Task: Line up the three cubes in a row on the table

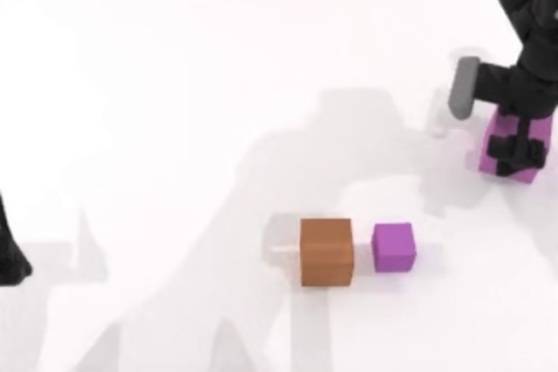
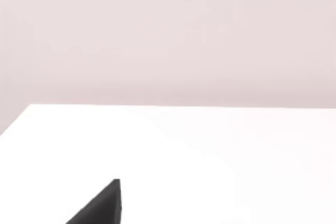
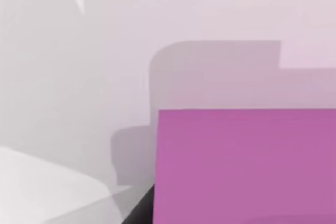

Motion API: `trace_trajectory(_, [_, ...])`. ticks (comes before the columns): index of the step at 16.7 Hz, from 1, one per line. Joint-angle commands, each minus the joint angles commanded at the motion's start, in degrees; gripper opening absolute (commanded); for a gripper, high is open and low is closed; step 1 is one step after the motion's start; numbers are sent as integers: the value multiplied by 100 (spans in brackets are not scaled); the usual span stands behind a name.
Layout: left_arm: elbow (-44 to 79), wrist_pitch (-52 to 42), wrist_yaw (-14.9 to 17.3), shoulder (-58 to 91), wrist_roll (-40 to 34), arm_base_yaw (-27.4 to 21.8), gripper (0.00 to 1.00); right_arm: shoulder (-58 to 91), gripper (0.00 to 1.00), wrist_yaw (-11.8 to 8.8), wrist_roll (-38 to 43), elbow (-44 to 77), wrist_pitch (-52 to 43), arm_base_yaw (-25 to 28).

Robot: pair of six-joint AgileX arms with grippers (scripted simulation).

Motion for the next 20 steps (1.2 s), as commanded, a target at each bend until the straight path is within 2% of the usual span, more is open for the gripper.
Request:
trace_trajectory(8, [0, 0, 0, 0, 0, 0, 100, -338, 0, -3, -10, 951, -1295, 44])
trace_trajectory(14, [0, 0, 0, 0, 0, 0, 100, -284, 0, -4, 45, 1061, -1389, 97])
trace_trajectory(17, [0, 0, 0, 0, 0, 0, 100, 72, 0, -4, 351, 1638, -1726, 652])
trace_trajectory(20, [0, 0, 0, 0, 0, 0, 100, 631, 0, 4, 871, 2741, -2269, 1603])
